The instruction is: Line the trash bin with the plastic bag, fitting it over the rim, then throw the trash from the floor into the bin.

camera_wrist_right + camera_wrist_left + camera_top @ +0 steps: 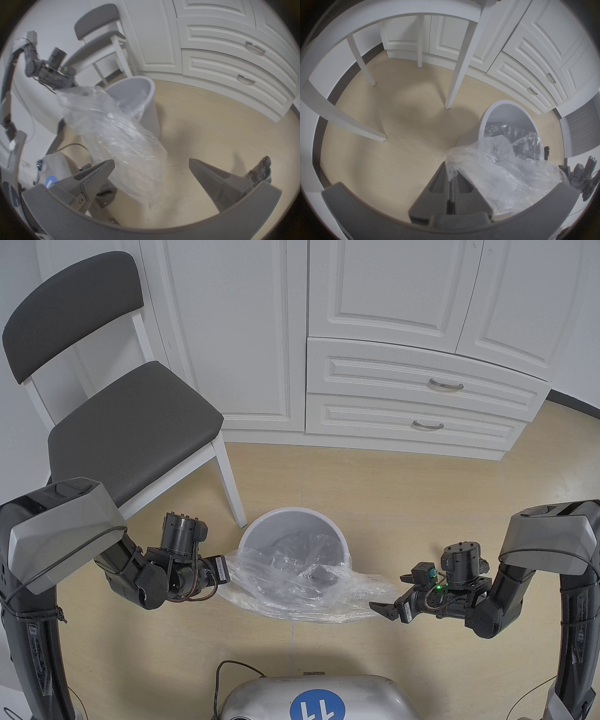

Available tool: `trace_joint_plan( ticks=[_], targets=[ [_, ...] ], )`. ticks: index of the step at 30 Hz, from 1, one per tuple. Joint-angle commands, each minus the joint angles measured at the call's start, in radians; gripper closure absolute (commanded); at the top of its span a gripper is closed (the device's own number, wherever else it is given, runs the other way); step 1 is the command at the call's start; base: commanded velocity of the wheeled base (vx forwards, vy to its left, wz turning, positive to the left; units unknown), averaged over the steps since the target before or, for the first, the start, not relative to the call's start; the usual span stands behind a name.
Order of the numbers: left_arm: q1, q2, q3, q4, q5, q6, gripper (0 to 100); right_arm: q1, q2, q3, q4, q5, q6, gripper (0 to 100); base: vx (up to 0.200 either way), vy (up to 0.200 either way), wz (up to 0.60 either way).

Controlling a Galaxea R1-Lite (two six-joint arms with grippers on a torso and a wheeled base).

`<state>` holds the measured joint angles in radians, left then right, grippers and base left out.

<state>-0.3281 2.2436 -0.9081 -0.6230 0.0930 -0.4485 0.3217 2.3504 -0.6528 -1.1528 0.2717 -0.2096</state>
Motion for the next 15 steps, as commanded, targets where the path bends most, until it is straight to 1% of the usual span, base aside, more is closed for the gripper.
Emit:
trace_joint_plan(
  ticks=[1, 2, 3, 4, 7, 9, 10, 11, 12, 13, 14, 15],
  targets=[
    [0.001, -0.004, -0.031, 0.003, 0.002, -0.038, 100, -0.119, -0.086, 0.094, -0.074, 0.244, -0.053, 0, 0.0, 0.0, 0.0],
    [0.001, -0.004, -0.032, 0.003, 0.002, -0.039, 100, -0.142, -0.089, 0.105, -0.09, 0.294, -0.065, 0, 0.0, 0.0, 0.0],
    [0.001, -0.004, -0.032, 0.003, 0.002, -0.039, 100, -0.153, -0.091, 0.108, -0.096, 0.314, -0.07, 0, 0.0, 0.0, 0.0],
    [0.001, -0.004, -0.034, 0.003, 0.002, -0.041, 100, -0.176, -0.094, 0.116, -0.107, 0.363, -0.079, 0, 0.0, 0.0, 0.0],
    [0.001, -0.006, -0.034, 0.003, 0.002, -0.041, 100, -0.22, -0.103, 0.124, -0.119, 0.463, -0.086, 0, 0.0, 0.0, 0.0],
    [0.001, -0.007, -0.034, 0.005, 0.002, -0.041, 100, -0.236, -0.106, 0.128, -0.125, 0.52, -0.09, 0, 0.0, 0.0, 0.0],
    [0.001, -0.007, -0.034, 0.005, 0.002, -0.041, 100, -0.236, -0.106, 0.128, -0.125, 0.52, -0.09, 0, 0.0, 0.0, 0.0],
    [0.001, -0.009, -0.034, 0.005, 0.002, -0.041, 100, -0.243, -0.109, 0.142, -0.165, 0.61, -0.086, 0, 0.0, 0.0, 0.0],
    [0.001, -0.01, -0.034, 0.005, 0.002, -0.041, 100, -0.234, -0.112, 0.154, -0.197, 0.621, -0.083, 0, 0.0, 0.0, 0.0],
    [0.001, -0.01, -0.034, 0.003, 0.002, -0.041, 100, -0.217, -0.114, 0.166, -0.237, 0.61, -0.082, 0, 0.0, 0.0, 0.0],
    [0.001, -0.01, -0.034, 0.003, 0.002, -0.041, 100, -0.191, -0.118, 0.177, -0.268, 0.59, -0.08, 0, 0.0, 0.0, 0.0],
    [0.001, -0.01, -0.034, 0.003, 0.002, -0.041, 100, -0.154, -0.126, 0.19, -0.297, 0.555, -0.076, 0, 0.0, 0.0, 0.0]
  ],
)
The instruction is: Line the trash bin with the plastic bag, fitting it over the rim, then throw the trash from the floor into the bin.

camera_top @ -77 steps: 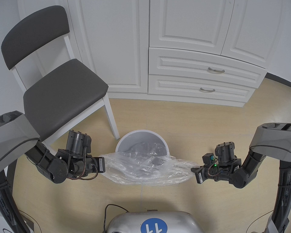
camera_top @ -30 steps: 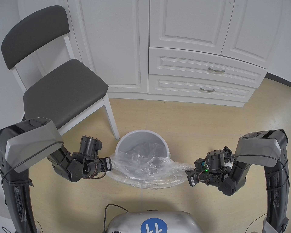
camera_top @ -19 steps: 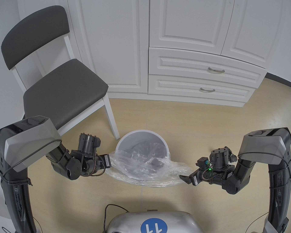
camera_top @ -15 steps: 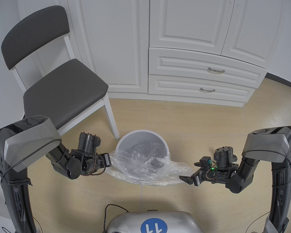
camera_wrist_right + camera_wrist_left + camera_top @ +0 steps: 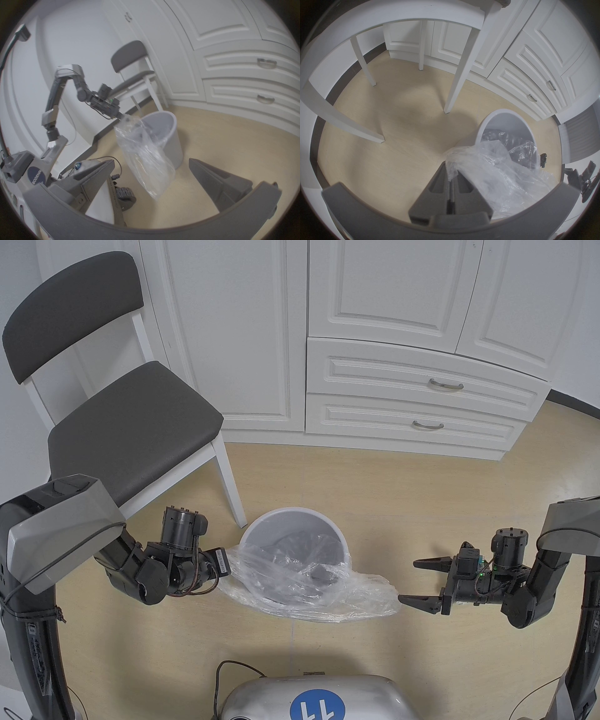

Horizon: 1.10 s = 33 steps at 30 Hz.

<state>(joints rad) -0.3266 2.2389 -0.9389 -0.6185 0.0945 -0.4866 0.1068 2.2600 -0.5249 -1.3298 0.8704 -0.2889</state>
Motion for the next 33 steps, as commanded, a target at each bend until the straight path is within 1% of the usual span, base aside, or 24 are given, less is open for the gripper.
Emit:
trace_joint_plan(
  ticks=[1, 2, 3, 4, 5, 6, 7, 10, 13, 14, 15, 16, 17, 19, 20, 24, 25, 30, 32, 33],
  targets=[
    [0.0, -0.004, -0.003, -0.001, 0.001, -0.003, 100, 0.114, -0.043, 0.077, -0.16, -0.117, 0.016, 0, 0.0, 0.0, 0.0],
    [0.0, -0.004, -0.003, -0.001, 0.001, -0.003, 100, 0.157, -0.046, 0.089, -0.19, -0.188, 0.03, 0, 0.0, 0.0, 0.0],
    [0.0, -0.004, -0.001, -0.001, 0.001, -0.003, 100, 0.211, -0.048, 0.105, -0.235, -0.275, 0.05, 0, 0.0, 0.0, 0.0],
    [0.0, -0.004, -0.001, -0.001, 0.001, -0.001, 100, 0.271, -0.048, 0.121, -0.241, -0.357, 0.07, 0, 0.0, 0.0, 0.0],
    [0.0, -0.004, -0.001, -0.001, 0.001, -0.001, 100, 0.32, -0.051, 0.134, -0.241, -0.421, 0.082, 0, 0.0, 0.0, 0.0],
    [0.0, -0.004, -0.001, -0.001, 0.001, -0.003, 100, 0.344, -0.054, 0.138, -0.241, -0.45, 0.09, 0, 0.0, 0.0, 0.0],
    [0.0, -0.005, 0.0, -0.001, 0.001, -0.001, 100, 0.422, -0.079, 0.152, -0.241, -0.541, 0.1, 0, 0.0, 0.0, 0.0],
    [0.0, -0.005, 0.0, -0.001, 0.001, -0.003, 100, 0.544, -0.096, 0.172, -0.241, -0.659, 0.103, 0, 0.0, 0.0, 0.0],
    [0.001, -0.004, -0.001, -0.003, 0.001, -0.001, 100, 0.63, -0.083, 0.177, -0.241, -0.755, 0.103, 0, 0.0, 0.0, 0.0],
    [0.001, -0.005, -0.001, -0.003, 0.001, -0.001, 100, 0.637, -0.08, 0.175, -0.241, -0.765, 0.103, 0, 0.0, 0.0, 0.0],
    [0.003, -0.005, -0.001, -0.003, 0.001, -0.001, 100, 0.671, -0.053, 0.166, -0.241, -0.818, 0.103, 0, 0.0, 0.0, 0.0],
    [0.003, -0.004, -0.001, -0.003, 0.001, -0.001, 100, 0.677, -0.043, 0.161, -0.241, -0.831, 0.103, 0, 0.0, 0.0, 0.0],
    [0.003, -0.005, -0.001, -0.003, 0.001, -0.001, 100, 0.697, -0.013, 0.14, -0.241, -0.875, 0.103, 0, 0.0, 0.0, 0.0],
    [0.003, -0.005, 0.0, -0.003, 0.001, -0.001, 100, 0.708, 0.01, 0.121, -0.241, -0.898, 0.105, 0, 0.0, 0.0, 0.0],
    [0.003, -0.005, 0.002, 0.0, 0.001, -0.001, 100, 0.714, 0.047, 0.092, -0.241, -0.927, 0.106, 0, 0.0, 0.0, 0.0],
    [0.003, -0.007, 0.009, 0.0, 0.001, -0.001, 100, 0.722, 0.079, 0.08, -0.241, -0.939, 0.108, 0, 0.0, 0.0, 0.0],
    [0.003, -0.007, 0.009, 0.0, 0.001, -0.001, 0, 0.725, 0.081, 0.08, -0.241, -0.939, 0.108, 0, 0.0, 0.0, 0.0],
    [0.003, -0.005, 0.009, -0.001, 0.001, -0.001, 0, 0.738, 0.093, 0.08, -0.241, -0.941, 0.109, 0, 0.0, 0.0, 0.0],
    [0.003, -0.005, 0.008, 0.0, 0.001, 0.0, 0, 0.751, 0.09, 0.098, -0.241, -0.943, 0.122, 0, 0.0, 0.0, 0.0],
    [0.003, -0.004, 0.006, 0.0, 0.002, 0.002, 0, 0.764, 0.084, 0.111, -0.241, -0.939, 0.152, 0, 0.0, 0.0, 0.0]
  ],
)
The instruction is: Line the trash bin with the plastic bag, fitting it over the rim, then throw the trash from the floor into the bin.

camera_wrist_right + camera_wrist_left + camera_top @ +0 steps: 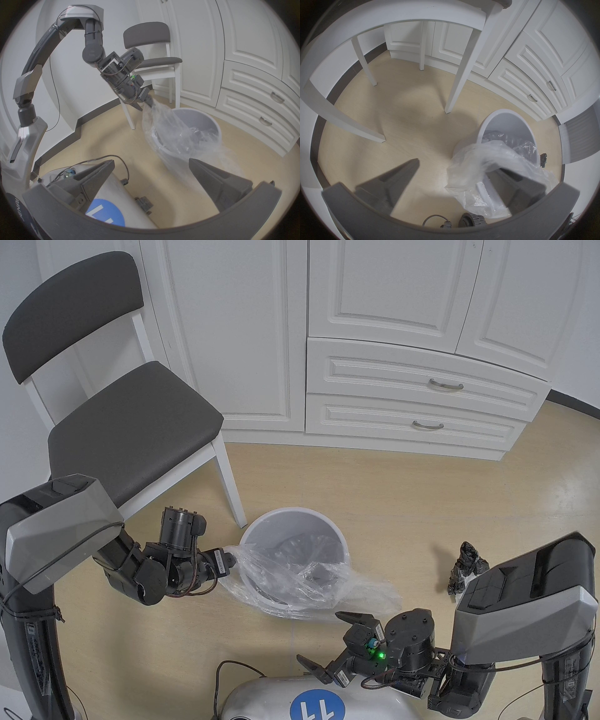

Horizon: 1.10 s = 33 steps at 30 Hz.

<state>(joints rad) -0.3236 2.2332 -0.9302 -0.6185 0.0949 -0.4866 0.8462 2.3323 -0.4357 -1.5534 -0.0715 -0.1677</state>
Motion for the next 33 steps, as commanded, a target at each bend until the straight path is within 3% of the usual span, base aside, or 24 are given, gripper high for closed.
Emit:
trace_joint_plan(
  ticks=[1, 6, 7, 10, 11, 17, 25, 33],
  targets=[
    [0.0, 0.003, -0.002, 0.0, 0.002, 0.002, 0, 0.033, 0.013, 0.019, -0.017, 0.004, 0.051, 0, 0.0, 0.0, 0.0],
    [0.001, 0.005, -0.002, 0.0, 0.0, 0.005, 0, 0.037, 0.024, -0.054, -0.017, 0.01, 0.128, 0, 0.0, 0.0, 0.0],
    [0.001, 0.005, -0.002, 0.0, 0.002, 0.006, 0, 0.036, 0.038, -0.112, -0.017, -0.001, 0.194, 0, 0.0, 0.0, 0.0],
    [0.001, 0.005, -0.002, 0.0, 0.002, 0.006, 0, 0.036, 0.041, -0.126, -0.017, -0.001, 0.208, 0, 0.0, 0.0, 0.0],
    [0.001, 0.005, -0.002, 0.0, 0.002, 0.006, 0, 0.014, 0.064, -0.219, -0.017, -0.005, 0.286, 0, 0.0, 0.0, 0.0],
    [0.005, 0.006, -0.004, 0.0, 0.002, 0.006, 0, -0.045, 0.131, -0.356, -0.017, -0.04, 0.346, 0, 0.0, 0.0, 0.0],
    [0.011, 0.003, -0.004, 0.0, 0.002, 0.008, 0, -0.098, 0.19, -0.397, -0.017, -0.031, 0.362, 0, 0.0, 0.0, 0.0],
    [0.018, 0.002, -0.007, -0.001, 0.002, 0.008, 0, -0.096, 0.084, -0.371, -0.017, -0.044, 0.35, 0, 0.0, 0.0, 0.0]
  ],
)
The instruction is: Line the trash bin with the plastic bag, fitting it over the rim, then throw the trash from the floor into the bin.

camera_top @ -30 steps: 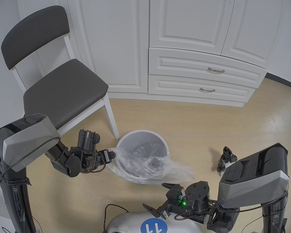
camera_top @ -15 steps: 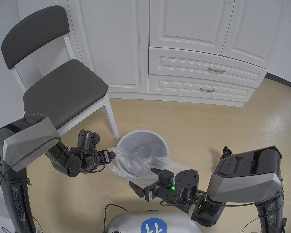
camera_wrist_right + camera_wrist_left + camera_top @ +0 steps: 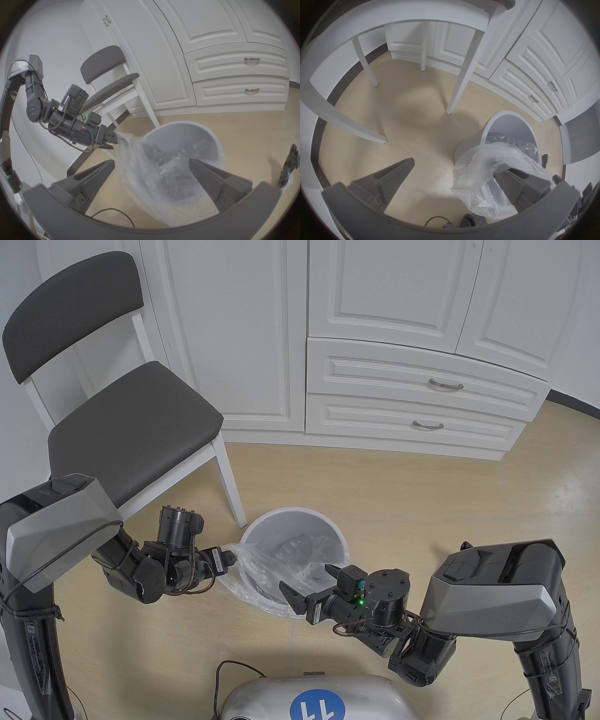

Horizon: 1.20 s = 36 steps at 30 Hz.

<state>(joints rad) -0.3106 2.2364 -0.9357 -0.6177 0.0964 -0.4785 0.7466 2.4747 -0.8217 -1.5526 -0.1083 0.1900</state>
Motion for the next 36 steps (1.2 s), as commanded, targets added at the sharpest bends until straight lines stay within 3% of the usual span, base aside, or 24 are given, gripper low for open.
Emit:
trace_joint_plan(
  ticks=[1, 10, 15, 20, 29, 36],
  targets=[
    [0.005, -0.003, -0.002, -0.002, 0.0, 0.0, 0, 0.013, -0.1, 0.033, -0.018, -0.01, -0.017, 0, 0.0, 0.0, 0.0],
    [0.007, -0.003, -0.002, -0.001, 0.0, 0.0, 0, 0.089, -0.281, 0.358, -0.018, -0.001, -0.242, 0, 0.0, 0.0, 0.0],
    [0.007, -0.003, 0.0, -0.002, 0.0, 0.0, 0, 0.149, -0.261, 0.371, -0.018, 0.004, -0.239, 0, 0.0, 0.0, 0.0],
    [0.007, -0.001, -0.002, -0.001, 0.0, 0.0, 0, 0.188, -0.214, 0.334, 0.006, 0.006, -0.141, 0, 0.0, 0.0, 0.0],
    [0.008, 0.002, -0.005, -0.002, 0.0, 0.001, 0, 0.143, -0.161, 0.237, 0.126, 0.006, -0.072, 0, 0.0, 0.0, 0.0],
    [0.008, 0.002, -0.006, -0.004, 0.0, 0.001, 0, 0.085, -0.106, 0.164, 0.129, -0.001, -0.061, 0, 0.0, 0.0, 0.0]
  ],
)
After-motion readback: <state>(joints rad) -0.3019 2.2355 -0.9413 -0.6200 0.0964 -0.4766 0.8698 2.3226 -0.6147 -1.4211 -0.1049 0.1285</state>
